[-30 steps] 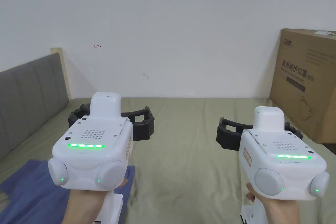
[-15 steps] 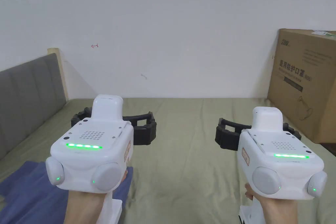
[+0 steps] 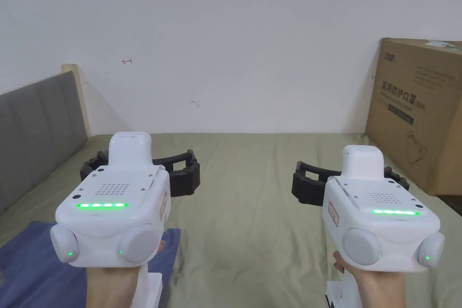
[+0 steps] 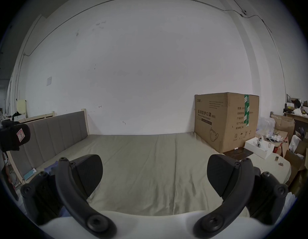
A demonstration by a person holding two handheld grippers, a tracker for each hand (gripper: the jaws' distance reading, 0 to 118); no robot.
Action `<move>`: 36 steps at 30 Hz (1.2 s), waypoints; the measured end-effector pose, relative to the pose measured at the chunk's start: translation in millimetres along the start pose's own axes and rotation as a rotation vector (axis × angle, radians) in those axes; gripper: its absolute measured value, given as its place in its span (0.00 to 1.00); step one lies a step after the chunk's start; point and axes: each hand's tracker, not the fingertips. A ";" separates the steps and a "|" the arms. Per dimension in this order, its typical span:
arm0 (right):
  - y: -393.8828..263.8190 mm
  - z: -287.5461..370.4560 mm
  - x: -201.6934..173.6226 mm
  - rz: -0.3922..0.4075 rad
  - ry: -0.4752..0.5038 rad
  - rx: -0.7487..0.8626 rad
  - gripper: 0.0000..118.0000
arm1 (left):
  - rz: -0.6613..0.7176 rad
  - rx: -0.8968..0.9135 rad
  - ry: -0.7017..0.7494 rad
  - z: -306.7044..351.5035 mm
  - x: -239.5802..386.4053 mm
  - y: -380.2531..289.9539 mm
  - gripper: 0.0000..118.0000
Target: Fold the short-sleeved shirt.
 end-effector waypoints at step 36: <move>-0.6 0.1 2.0 0.018 -0.009 -0.004 1.00 | 0.004 -0.010 -0.015 -2.2 -3.3 1.0 0.99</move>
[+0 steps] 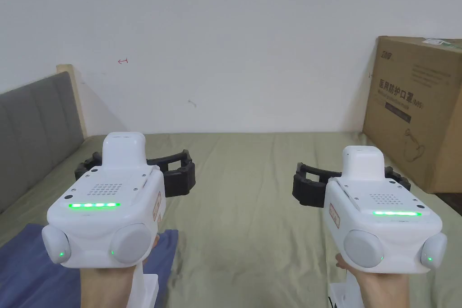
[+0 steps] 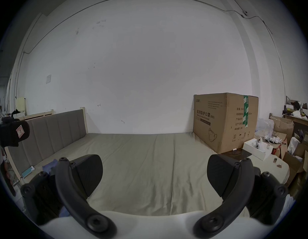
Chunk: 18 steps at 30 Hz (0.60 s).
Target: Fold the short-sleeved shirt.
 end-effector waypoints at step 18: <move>-1.2 -1.1 3.2 -0.023 0.024 -0.029 1.00 | 0.016 -0.040 -0.012 -4.8 1.8 -2.3 0.99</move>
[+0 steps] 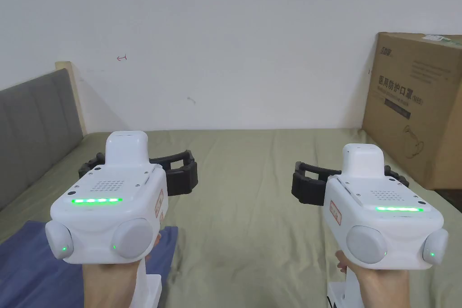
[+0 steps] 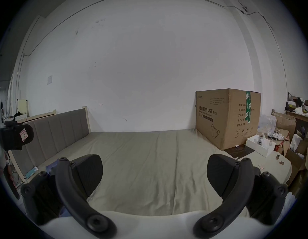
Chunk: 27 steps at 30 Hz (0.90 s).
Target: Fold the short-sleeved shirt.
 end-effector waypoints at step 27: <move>5.3 -21.1 -70.5 0.032 0.166 -0.028 0.00 | 0.022 -0.029 0.136 16.7 -50.7 7.1 0.00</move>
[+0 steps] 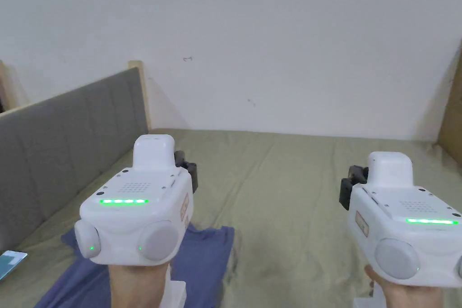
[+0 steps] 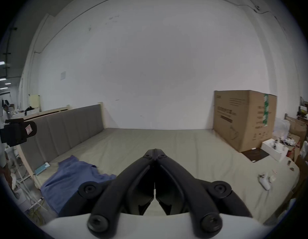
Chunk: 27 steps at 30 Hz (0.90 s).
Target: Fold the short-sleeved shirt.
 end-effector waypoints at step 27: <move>-55.9 -69.5 -111.0 0.052 0.310 -0.244 0.00 | 0.232 -0.613 0.112 -89.2 -119.8 -144.1 0.35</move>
